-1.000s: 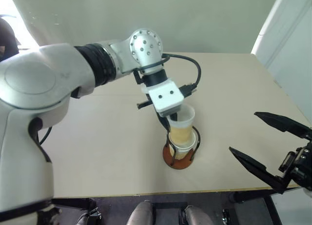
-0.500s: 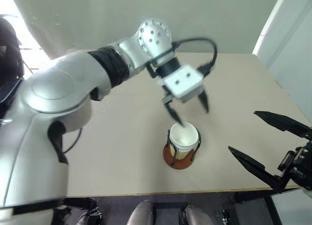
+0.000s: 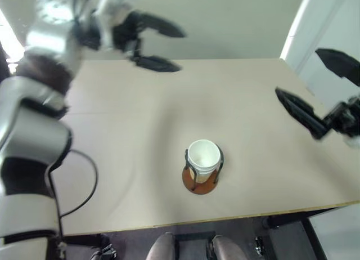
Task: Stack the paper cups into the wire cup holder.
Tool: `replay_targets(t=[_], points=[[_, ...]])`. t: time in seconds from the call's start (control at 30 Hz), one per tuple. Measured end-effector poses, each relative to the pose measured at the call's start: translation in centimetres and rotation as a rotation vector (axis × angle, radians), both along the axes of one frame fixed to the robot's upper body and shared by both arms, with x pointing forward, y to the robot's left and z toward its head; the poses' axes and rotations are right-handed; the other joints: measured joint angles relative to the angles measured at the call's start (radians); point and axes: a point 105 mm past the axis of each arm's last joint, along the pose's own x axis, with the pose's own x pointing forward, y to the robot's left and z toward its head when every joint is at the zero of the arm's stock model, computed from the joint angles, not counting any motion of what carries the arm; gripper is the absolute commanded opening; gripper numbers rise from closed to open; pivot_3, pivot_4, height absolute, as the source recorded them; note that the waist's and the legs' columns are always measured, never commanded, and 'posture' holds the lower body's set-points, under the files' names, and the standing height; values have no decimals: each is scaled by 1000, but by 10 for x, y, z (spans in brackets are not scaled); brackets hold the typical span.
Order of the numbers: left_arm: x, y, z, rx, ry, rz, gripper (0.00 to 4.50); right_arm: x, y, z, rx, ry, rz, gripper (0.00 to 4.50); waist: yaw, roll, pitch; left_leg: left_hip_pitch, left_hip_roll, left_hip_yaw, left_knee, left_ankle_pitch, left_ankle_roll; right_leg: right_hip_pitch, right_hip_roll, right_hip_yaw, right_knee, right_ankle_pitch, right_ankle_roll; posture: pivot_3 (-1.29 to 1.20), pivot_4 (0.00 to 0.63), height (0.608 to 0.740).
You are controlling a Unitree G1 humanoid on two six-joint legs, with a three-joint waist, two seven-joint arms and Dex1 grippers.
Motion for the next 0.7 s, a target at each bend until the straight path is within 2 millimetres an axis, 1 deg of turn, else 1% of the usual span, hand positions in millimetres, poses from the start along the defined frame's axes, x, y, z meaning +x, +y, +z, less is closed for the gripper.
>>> replay_targets(t=[0.03,0.1,0.13,0.17,0.2,0.27,0.3,0.33,0.37,0.43,0.5,0.53,0.57,0.63,0.7], points=[[0,16,-9,0,34,52,3666,17,2,-7,38,17,3,4500,-3,2,1,-1,1,0,1,2,1,0,0,-1,1,1,1,0,150,740],[-2,25,-23,9,71,93,3666,37,10,-26,48,88,19,4500,1,3,2,-3,0,-1,0,7,7,-3,-1,-2,2,5,-3,0,150,740],[-9,38,-33,7,80,143,3666,48,20,-33,69,111,47,4500,0,6,2,-2,1,1,-1,8,7,-6,0,-1,1,8,-9,0,150,740],[-14,52,-48,4,112,215,3666,57,29,-40,86,133,70,4500,-4,8,1,-2,1,4,-1,8,7,-6,0,-1,2,9,-10,0,150,740],[-18,62,-61,-3,140,275,3666,64,34,-48,87,158,77,4500,-5,8,1,-2,0,4,-3,12,0,-6,1,-2,2,8,-11,0,150,740],[-25,77,-85,-28,187,391,3666,76,40,-62,99,204,85,4500,-2,7,0,-1,1,3,-4,14,-3,-8,0,-2,0,8,-12,0,150,740],[-32,89,-98,-51,210,476,3666,82,44,-70,128,228,107,4500,-7,6,-1,0,1,5,-7,14,-3,-8,0,-1,-1,8,-13,0,150,740],[-38,101,-112,-85,250,559,3666,86,44,-83,150,268,112,4500,-10,5,-2,1,1,6,-7,14,-3,-6,-1,0,-1,7,-15,0,150,740],[-43,108,-122,-112,279,625,3666,91,43,-101,159,327,110,4500,-6,4,-2,1,0,4,-7,14,-3,-6,-2,-1,0,6,-17,0,150,740],[-57,122,-134,-224,284,749,3666,94,44,-132,178,419,128,4500,-5,3,-2,2,0,6,-10,14,-4,-6,-3,-1,-2,7,-21,0,150,740],[-74,135,-145,-349,275,879,3666,98,43,-156,198,484,124,4500,-9,3,-2,6,-1,8,-14,14,-5,-5,-4,-1,-1,5,-29,0,150,740],[-80,140,-150,-393,274,929,3666,100,41,-160,204,496,119,4500,-8,4,-2,7,-1,9,-15,14,-6,-4,-5,0,-1,1,-39,0,150,740],[-86,144,-153,-423,270,970,3666,102,39,-161,206,495,115,4500,-10,3,-2,8,-1,8,-16,13,-7,-4,-5,0,1,1,-42,0,150,740],[-99,150,-163,-475,254,1051,3666,106,33,-160,208,471,87,4500,-12,3,-2,16,0,8,-20,11,-4,0,-4,0,2,3,-49,0,150,740],[-106,155,-174,-529,261,1108,3666,109,29,-161,212,457,61,4500,-12,3,-2,21,0,6,-25,14,-7,1,-3,0,3,4,-53,0,150,740]])
